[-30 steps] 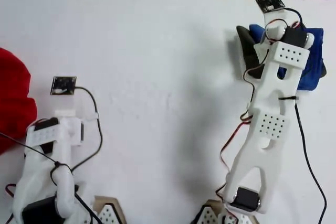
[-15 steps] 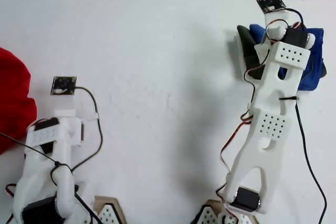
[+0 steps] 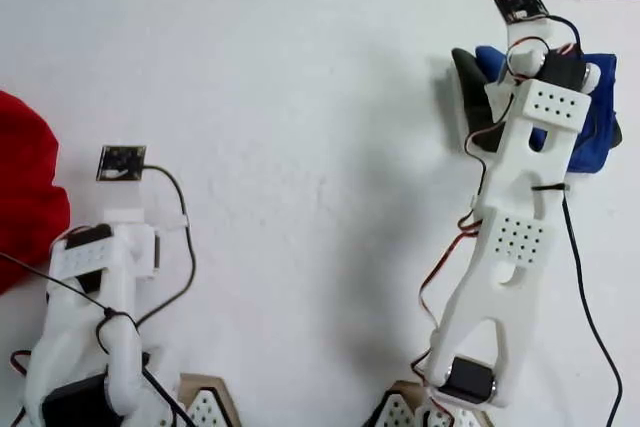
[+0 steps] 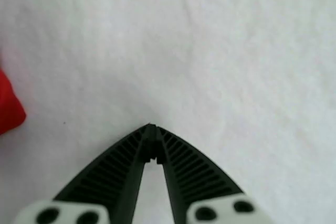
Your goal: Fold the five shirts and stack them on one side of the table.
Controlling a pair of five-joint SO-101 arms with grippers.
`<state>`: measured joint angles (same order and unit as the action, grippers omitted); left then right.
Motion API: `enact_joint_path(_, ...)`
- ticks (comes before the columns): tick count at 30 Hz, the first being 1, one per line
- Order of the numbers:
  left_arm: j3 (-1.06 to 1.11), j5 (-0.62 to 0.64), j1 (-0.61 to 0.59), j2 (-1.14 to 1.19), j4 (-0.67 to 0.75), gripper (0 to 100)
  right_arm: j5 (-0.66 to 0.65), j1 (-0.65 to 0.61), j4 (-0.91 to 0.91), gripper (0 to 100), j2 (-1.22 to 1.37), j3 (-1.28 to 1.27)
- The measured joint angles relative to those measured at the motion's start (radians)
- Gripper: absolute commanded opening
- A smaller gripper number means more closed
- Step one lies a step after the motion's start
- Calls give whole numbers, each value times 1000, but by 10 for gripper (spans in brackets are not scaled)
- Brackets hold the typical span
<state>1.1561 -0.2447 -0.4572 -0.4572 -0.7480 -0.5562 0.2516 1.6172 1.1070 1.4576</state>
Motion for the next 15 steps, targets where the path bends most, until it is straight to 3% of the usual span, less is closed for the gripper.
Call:
enact_joint_path(10, 0, 0, 0, 0, 0, 28, 37, -5, 0, 156, 0, 0)
enact_joint_path(15, 0, 0, 0, 0, 0, 28, 135, -5, 3, 156, -35, 0)
